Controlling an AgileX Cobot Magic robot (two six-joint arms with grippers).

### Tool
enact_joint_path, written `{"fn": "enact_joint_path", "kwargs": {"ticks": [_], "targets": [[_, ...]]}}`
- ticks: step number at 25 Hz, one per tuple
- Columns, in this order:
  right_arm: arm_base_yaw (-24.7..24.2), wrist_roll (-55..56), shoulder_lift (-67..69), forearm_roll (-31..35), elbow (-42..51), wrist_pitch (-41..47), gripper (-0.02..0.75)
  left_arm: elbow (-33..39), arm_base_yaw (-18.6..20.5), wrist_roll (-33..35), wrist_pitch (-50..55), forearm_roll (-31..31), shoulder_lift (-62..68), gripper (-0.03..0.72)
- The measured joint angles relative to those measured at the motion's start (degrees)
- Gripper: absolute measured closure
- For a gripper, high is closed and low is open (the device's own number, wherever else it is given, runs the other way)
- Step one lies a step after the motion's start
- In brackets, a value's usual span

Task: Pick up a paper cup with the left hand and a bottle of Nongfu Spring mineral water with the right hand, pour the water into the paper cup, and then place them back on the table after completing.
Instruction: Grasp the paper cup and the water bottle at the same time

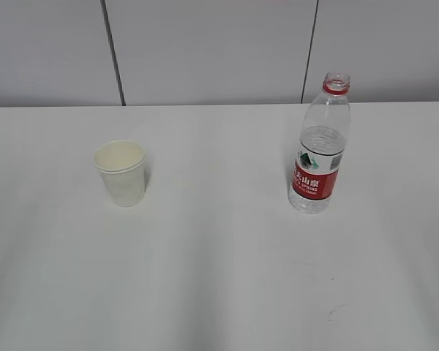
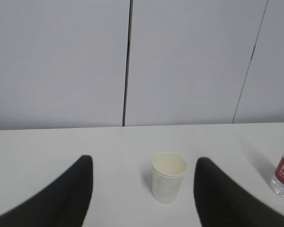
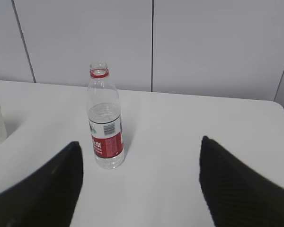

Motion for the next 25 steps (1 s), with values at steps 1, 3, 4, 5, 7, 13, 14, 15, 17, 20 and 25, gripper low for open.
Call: {"fn": "enact_joint_path", "kwargs": {"ticks": [1, 3, 4, 5, 7, 13, 14, 15, 17, 20, 25], "targets": [[0.0, 0.0, 1.2, 0.0, 0.8, -2.4, 0.17, 1.0, 0.0, 0.1, -0.9, -0.3, 0.0, 0.263], [0.0, 0.0, 3.2, -0.1, 2.5, -7.0, 0.17, 4.0, 0.0, 0.1, -3.4, -1.2, 0.0, 0.263], [0.0, 0.0, 4.1, -0.1, 3.3, -9.4, 0.17, 5.4, 0.0, 0.1, -4.7, -1.5, 0.0, 0.264], [0.0, 0.0, 4.8, -0.2, 4.3, -11.6, 0.17, 7.1, 0.0, 0.1, -6.2, -1.6, 0.1, 0.265], [0.0, 0.0, 6.1, -0.2, 5.8, -14.5, 0.17, 10.4, 0.0, 0.1, -10.7, -1.8, 0.1, 0.265], [0.0, 0.0, 8.3, -0.2, 9.7, -21.8, 0.17, 15.4, 0.0, 0.1, -20.2, -2.5, 2.2, 0.266], [0.0, 0.0, 8.8, -0.2, 10.5, -22.9, 0.17, 16.3, 0.0, 0.1, -21.5, -2.9, 3.1, 0.266], [0.0, 0.0, 9.3, -0.2, 11.0, -24.1, 0.17, 16.9, 0.0, 0.1, -22.6, -3.1, 4.0, 0.266], [0.0, 0.0, 10.6, -0.2, 12.3, -26.1, 0.17, 17.8, 0.0, 0.1, -25.4, -3.4, 5.9, 0.266], [0.0, 0.0, 13.4, -0.2, 13.6, -30.0, 0.17, 18.1, 0.0, 0.1, -28.9, -3.1, 9.2, 0.266], [0.0, 0.0, 21.1, -0.2, 14.6, -36.8, 0.17, 18.2, 0.0, 0.1, -32.3, -2.9, 15.8, 0.271]]}}
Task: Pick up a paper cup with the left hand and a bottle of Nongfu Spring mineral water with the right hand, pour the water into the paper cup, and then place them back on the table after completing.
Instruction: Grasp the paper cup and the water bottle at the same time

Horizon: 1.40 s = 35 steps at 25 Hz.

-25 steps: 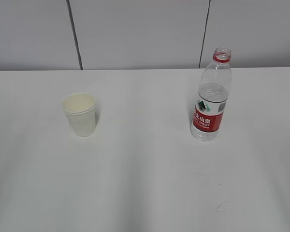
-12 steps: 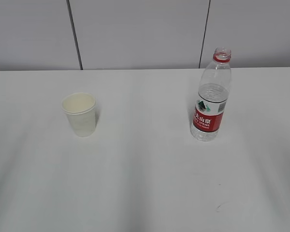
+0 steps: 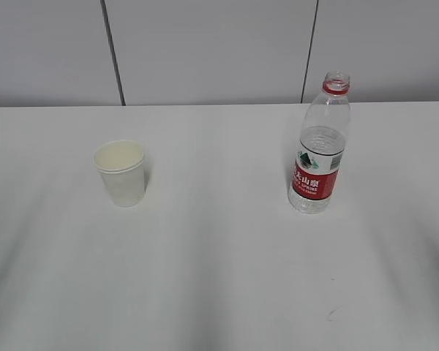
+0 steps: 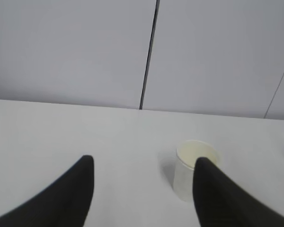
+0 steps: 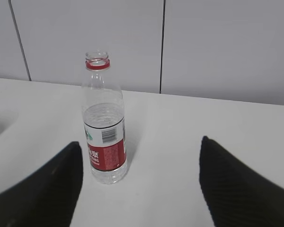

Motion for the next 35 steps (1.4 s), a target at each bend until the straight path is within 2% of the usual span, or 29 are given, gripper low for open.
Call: {"fn": "enact_joint_path", "kwargs": {"ticks": [8, 12, 15, 18, 26, 31, 35], "targets": [[0.0, 0.0, 16.5, 0.0, 0.1, -17.3, 0.17, 2.9, 0.0, 0.0, -13.6, 3.2, 13.8, 0.273], [0.0, 0.6, 23.7, 0.0, 0.1, -22.0, 0.17, 3.0, 0.0, 0.0, -19.6, 7.7, 23.0, 0.273], [0.0, 1.0, 29.1, 0.0, 0.1, -27.3, 0.17, 3.1, 0.0, -0.7, -25.3, 13.5, 30.3, 0.273], [0.0, 2.2, 33.6, -0.1, 0.1, -31.7, 0.17, 3.4, 0.0, -1.5, -36.1, 18.5, 38.0, 0.274], [0.0, 4.8, 38.8, -3.2, 0.1, -35.2, 0.17, 3.3, 0.0, -1.7, -61.9, 22.1, 63.8, 0.28], [0.0, 4.9, 40.6, -3.7, 0.1, -36.2, 0.17, 2.0, 0.0, -1.8, -63.6, 25.6, 76.7, 0.28], [0.0, 4.9, 41.8, -3.7, 0.1, -36.6, 0.17, 2.0, 0.0, -1.8, -63.7, 29.8, 80.0, 0.28]]}}
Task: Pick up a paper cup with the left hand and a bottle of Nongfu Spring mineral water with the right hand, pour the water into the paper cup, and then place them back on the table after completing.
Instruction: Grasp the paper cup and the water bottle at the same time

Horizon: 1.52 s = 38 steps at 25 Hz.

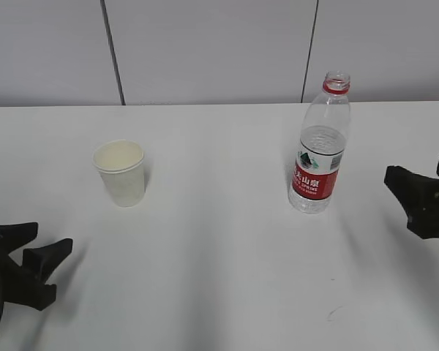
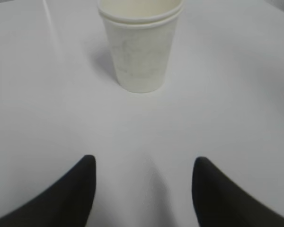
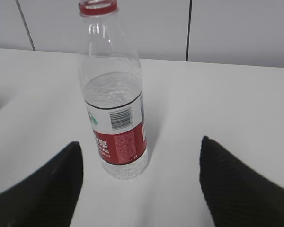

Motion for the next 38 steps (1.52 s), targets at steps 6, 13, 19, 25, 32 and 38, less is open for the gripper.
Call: {"fn": "enact_joint_path", "kwargs": {"ticks": [6, 13, 19, 25, 32, 38], "targets": [[0.0, 0.0, 0.6, 0.0, 0.0, -1.7, 0.17, -1.5, 0.0, 0.0, -0.1, 1.2, 0.3, 0.28], [0.0, 0.1, 0.6, -0.1, -0.1, -4.7, 0.17, -5.2, 0.0, -0.1, -0.5, -0.7, 1.1, 0.28], [0.0, 0.1, 0.6, -0.1, -0.1, -4.9, 0.17, -6.0, 0.0, -0.1, -0.4, 0.7, 1.3, 0.281], [0.0, 0.1, 0.6, -0.1, -0.1, -5.0, 0.17, -9.1, 0.0, -0.1, -0.4, 2.0, 1.3, 0.24], [0.0, 0.1, 0.6, -0.1, -0.1, -5.0, 0.17, -11.7, 0.0, -3.5, -0.4, 0.3, 1.4, 0.031], [0.0, 0.1, 0.6, -0.1, -0.1, -5.1, 0.17, -14.4, -1.4, -4.7, -0.5, 0.3, 4.4, 0.017]]}}
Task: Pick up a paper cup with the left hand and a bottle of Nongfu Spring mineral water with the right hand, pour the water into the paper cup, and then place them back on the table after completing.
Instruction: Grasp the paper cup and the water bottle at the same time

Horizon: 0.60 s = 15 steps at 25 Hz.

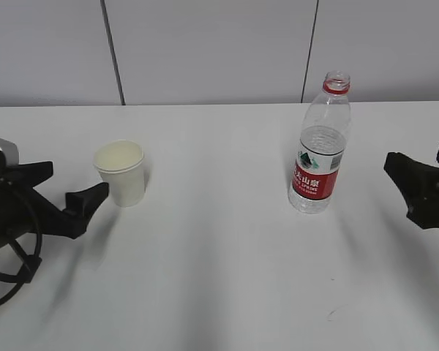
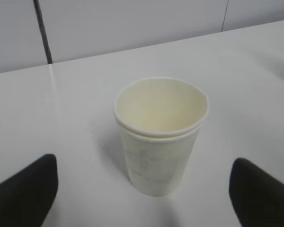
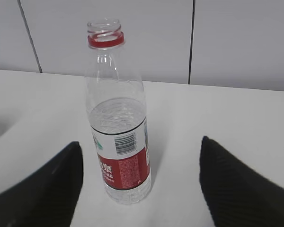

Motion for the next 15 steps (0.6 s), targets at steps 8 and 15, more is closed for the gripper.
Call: {"fn": "enact_joint_path", "kwargs": {"ticks": [8, 15], "targets": [[0.0, 0.0, 0.0, 0.0, 0.0, 0.0, 0.17, -8.1, -6.0, -0.1, 0.1, -5.3, 9.9, 0.017], [0.0, 0.0, 0.0, 0.0, 0.0, 0.0, 0.17, -16.4, -8.0, -0.2, 0.1, -9.3, 16.4, 0.025]]}}
